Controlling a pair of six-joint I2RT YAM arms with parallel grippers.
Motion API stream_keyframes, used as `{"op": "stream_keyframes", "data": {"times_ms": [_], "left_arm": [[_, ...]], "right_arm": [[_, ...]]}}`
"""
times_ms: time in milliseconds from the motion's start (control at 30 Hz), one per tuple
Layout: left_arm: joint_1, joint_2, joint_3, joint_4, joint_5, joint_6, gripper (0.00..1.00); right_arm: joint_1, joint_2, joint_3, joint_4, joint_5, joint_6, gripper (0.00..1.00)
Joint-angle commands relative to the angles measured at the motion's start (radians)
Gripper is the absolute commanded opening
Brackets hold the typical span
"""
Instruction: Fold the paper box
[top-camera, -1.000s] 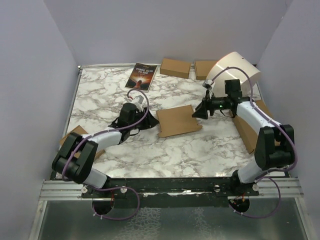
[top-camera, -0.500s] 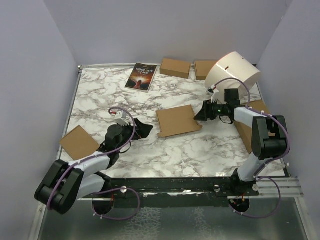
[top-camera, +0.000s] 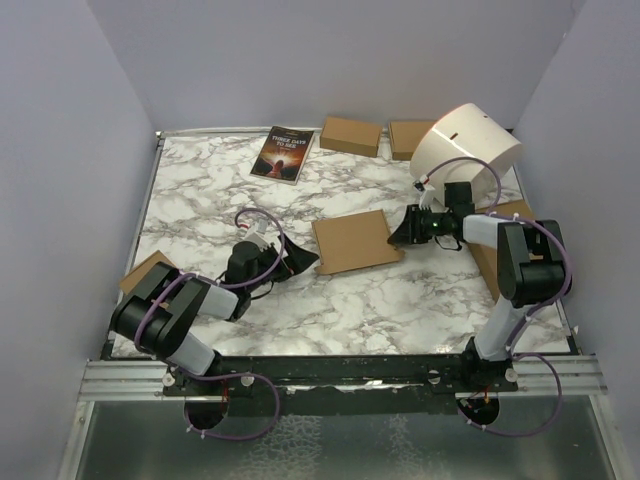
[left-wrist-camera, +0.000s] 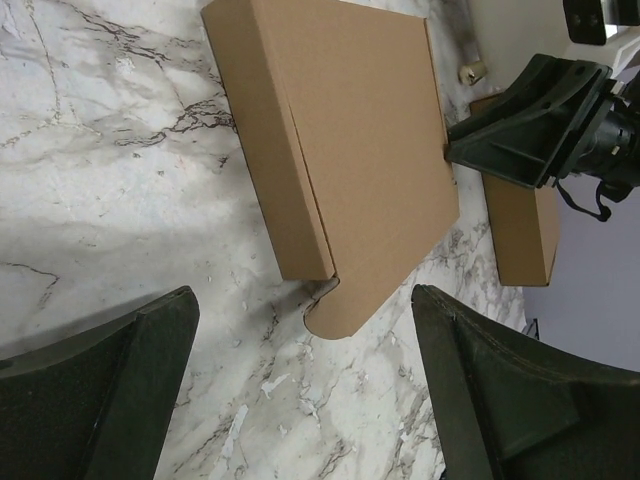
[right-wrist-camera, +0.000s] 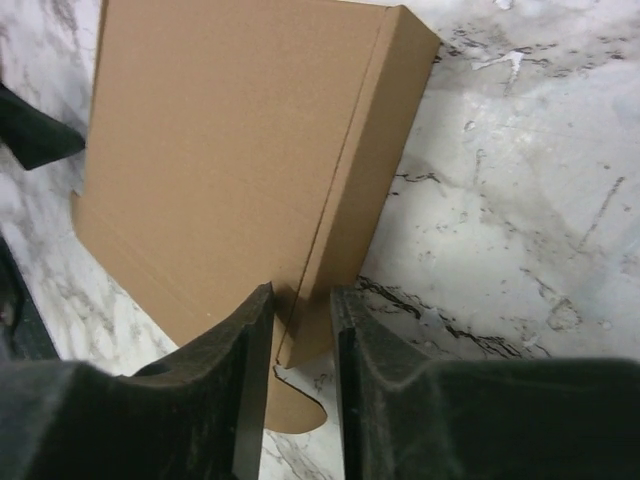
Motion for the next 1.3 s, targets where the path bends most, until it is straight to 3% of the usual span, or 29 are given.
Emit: {"op": "stream_keyframes", "data": {"times_ms": [0, 267, 500, 700, 867, 1267], "left_arm": [[0.002, 0.050, 0.024, 0.070, 0.025, -0.035, 0.90], [0.001, -0.021, 0.025, -0.073, -0.089, 0.054, 0.87], [0.002, -0.284, -0.014, -0.305, -0.236, 0.138, 0.87], [0.002, -0.476, -0.076, -0.430, -0.282, 0.101, 0.87], [0.003, -0.556, -0.133, -0.434, -0.282, 0.076, 0.86], [0.005, -0.512, -0.149, -0.345, -0.183, 0.107, 0.89]], "right_arm": [[0.000, 0.063, 0.010, 0.000, -0.034, 0.017, 0.25], [0.047, 0.098, 0.038, -0.054, -0.123, -0.024, 0.23], [0.126, 0.070, 0.050, -0.063, -0.172, -0.036, 0.26], [0.161, 0.011, 0.082, -0.095, -0.194, -0.076, 0.32], [0.160, -0.002, 0.180, -0.159, -0.170, -0.168, 0.44], [0.159, 0.208, 0.348, -0.277, -0.214, -0.192, 0.44]]}}
